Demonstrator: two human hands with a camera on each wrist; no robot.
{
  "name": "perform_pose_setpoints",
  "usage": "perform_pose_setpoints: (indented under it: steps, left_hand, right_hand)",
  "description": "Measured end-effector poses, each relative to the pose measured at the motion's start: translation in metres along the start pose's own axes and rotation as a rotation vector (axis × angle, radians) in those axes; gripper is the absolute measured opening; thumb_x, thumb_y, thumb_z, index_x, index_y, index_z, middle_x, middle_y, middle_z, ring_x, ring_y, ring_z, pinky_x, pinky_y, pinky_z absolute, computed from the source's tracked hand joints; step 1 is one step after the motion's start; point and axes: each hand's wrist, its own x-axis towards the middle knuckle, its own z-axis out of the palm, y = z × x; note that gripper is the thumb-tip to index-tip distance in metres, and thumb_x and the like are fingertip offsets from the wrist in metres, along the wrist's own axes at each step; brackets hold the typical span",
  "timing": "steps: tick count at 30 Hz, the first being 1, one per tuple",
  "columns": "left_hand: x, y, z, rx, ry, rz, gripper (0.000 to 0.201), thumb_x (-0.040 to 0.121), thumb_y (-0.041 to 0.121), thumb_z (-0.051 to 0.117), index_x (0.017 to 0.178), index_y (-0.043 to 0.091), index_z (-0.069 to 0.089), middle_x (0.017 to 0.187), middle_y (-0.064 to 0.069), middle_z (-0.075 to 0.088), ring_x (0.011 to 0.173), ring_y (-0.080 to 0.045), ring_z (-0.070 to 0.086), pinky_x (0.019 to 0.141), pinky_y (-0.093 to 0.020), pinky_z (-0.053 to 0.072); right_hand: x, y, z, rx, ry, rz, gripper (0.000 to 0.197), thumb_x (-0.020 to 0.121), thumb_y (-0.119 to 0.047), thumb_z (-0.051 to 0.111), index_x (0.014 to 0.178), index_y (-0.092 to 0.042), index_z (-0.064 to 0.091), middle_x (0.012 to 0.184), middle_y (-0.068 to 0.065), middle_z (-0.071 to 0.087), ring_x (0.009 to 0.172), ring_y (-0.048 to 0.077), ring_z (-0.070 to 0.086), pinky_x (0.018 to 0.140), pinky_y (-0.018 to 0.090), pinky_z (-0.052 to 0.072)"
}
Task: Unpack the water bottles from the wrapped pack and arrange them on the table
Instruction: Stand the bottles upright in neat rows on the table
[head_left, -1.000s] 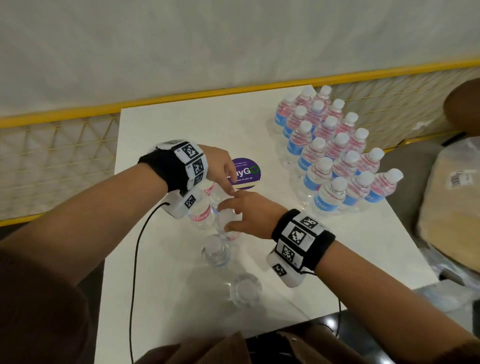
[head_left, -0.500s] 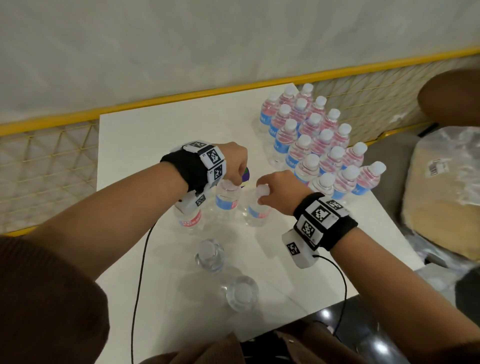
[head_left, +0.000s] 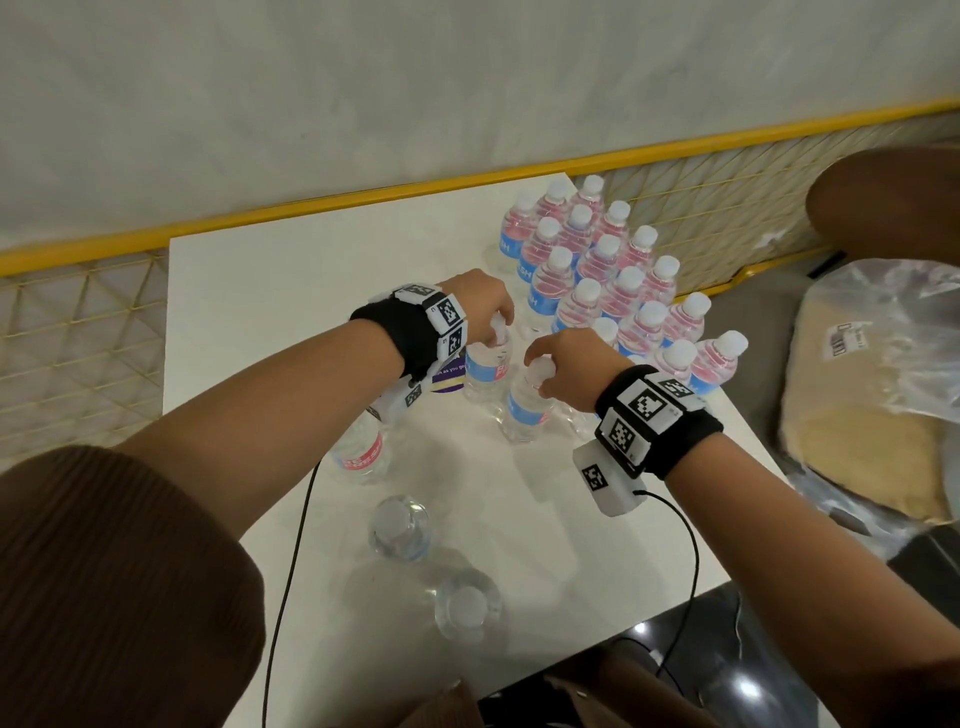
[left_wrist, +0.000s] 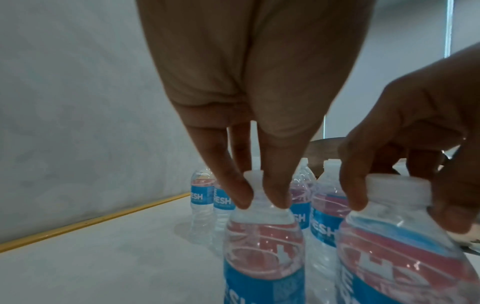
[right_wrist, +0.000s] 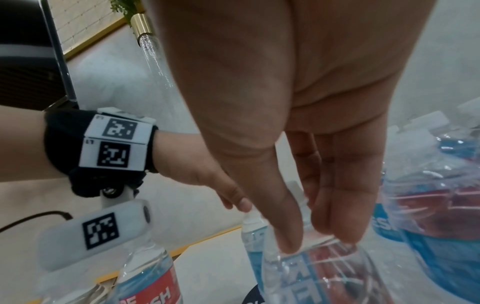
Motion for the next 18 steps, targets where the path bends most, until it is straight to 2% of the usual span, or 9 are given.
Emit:
perform_pose_setpoints:
  steps: [3,7,11,14,18]
  left_hand:
    - [0.007,-0.003,-0.008,0.002,0.014,-0.012,0.032,0.089,0.016,0.060,0.120,0.014,0.064,0.121,-0.010,0.063,0.106,-0.029,0.059,0.085,-0.031,0.045]
    - [0.019,-0.007,-0.016,0.007,0.004,-0.021,0.036,0.086,0.009,0.063,0.122,0.012,0.063,0.124,-0.011,0.061,0.112,-0.029,0.057,0.084,-0.030,0.044]
    - [0.033,-0.017,-0.024,-0.008,0.026,-0.069,0.034,0.086,0.018,0.065,0.118,0.007,0.066,0.116,-0.014,0.065,0.104,-0.030,0.061,0.074,-0.027,0.041]
    - [0.046,-0.029,-0.030,-0.044,0.060,-0.139,0.035,0.084,0.017,0.067,0.117,0.005,0.065,0.114,-0.016,0.065,0.101,-0.032,0.062,0.072,-0.028,0.042]
    - [0.065,-0.046,-0.039,-0.120,0.129,-0.221,0.032,0.084,0.020,0.067,0.112,0.004,0.066,0.111,-0.017,0.066,0.093,-0.032,0.063,0.071,-0.029,0.043]
  right_hand:
    - [0.007,-0.002,0.002,0.024,0.015,0.030,0.033,0.085,-0.015,0.062,0.118,-0.011,0.062,0.113,0.011,0.064,0.106,0.026,0.057,0.081,0.027,0.041]
    - [0.023,-0.005,-0.001,0.079,0.058,0.120,0.040,0.083,-0.024,0.068,0.117,-0.005,0.062,0.113,0.012,0.063,0.105,0.026,0.058,0.076,0.026,0.042]
    - [0.046,-0.008,-0.010,0.039,0.063,0.118,0.032,0.084,-0.016,0.065,0.113,-0.003,0.064,0.113,0.014,0.064,0.104,0.028,0.059,0.080,0.030,0.047]
    - [0.063,-0.009,-0.018,0.010,0.068,0.110,0.035,0.087,-0.012,0.060,0.121,-0.007,0.061,0.119,0.014,0.061,0.110,0.029,0.057,0.081,0.028,0.043]
    - [0.085,-0.011,-0.028,-0.006,0.082,0.115,0.034,0.090,-0.006,0.053,0.123,-0.005,0.059,0.122,0.016,0.059,0.113,0.031,0.055,0.092,0.034,0.047]
